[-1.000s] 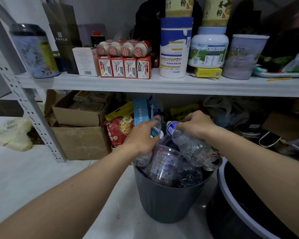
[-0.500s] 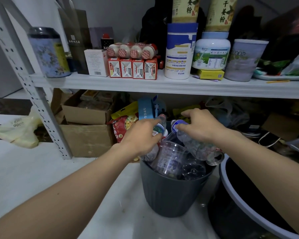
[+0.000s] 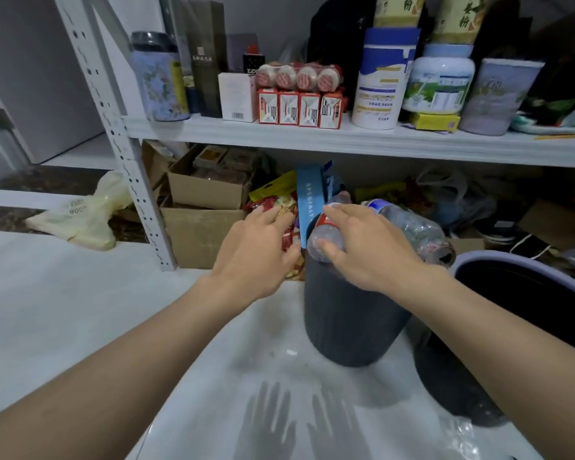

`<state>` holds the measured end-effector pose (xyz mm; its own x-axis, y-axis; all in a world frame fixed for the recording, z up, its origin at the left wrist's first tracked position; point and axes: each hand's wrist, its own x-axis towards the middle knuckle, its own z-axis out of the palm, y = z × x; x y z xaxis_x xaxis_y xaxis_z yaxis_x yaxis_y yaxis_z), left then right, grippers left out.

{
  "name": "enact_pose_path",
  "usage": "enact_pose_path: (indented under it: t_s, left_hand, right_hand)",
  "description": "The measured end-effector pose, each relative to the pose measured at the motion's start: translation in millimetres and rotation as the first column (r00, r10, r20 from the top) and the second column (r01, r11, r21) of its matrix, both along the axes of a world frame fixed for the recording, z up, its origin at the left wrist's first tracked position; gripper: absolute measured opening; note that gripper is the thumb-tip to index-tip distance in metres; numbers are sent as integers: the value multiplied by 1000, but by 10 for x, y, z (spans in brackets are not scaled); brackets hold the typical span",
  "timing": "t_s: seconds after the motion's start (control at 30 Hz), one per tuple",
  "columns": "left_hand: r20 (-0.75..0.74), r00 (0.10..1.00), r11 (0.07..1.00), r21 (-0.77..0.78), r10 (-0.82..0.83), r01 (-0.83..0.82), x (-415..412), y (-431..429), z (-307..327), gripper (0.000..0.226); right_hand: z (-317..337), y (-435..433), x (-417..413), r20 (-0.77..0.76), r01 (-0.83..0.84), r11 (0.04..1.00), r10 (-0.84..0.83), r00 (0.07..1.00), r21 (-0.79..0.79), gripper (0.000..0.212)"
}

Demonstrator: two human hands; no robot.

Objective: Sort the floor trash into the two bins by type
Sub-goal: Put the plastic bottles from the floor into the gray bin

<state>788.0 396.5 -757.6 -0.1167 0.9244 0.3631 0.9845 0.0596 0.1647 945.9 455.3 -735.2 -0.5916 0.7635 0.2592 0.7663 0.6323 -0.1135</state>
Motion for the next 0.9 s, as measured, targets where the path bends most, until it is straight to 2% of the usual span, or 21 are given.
enact_pose_path:
  t_s: [0.2,0.37,0.6,0.73,0.9]
  left_hand:
    - [-64,995,996,-49,-83,80,199,35,24,59]
    - [-35,998,994,-101,-53,50,493,155,359,59]
    - [-17,993,972,-206,-117,111,996,46,1295,56]
    - [9,985,949,-266,-173,169,1156,-169,1985,54]
    - [53,975,910,-351,-218,222,1119,-526,2715,54]
  right_hand:
    - [21,-43,181,43,24,999,-25,999,25,58]
    - [348,29,503,92,106,994,-103,990,-29,62]
    - [1282,-237,966,90,182,967,-168,982,-180,57]
    - [1960,-526,1112,140,244,933,-214,967,-263,56]
    - [2726,-957,1086,192,308,873,-252,949,-377,66]
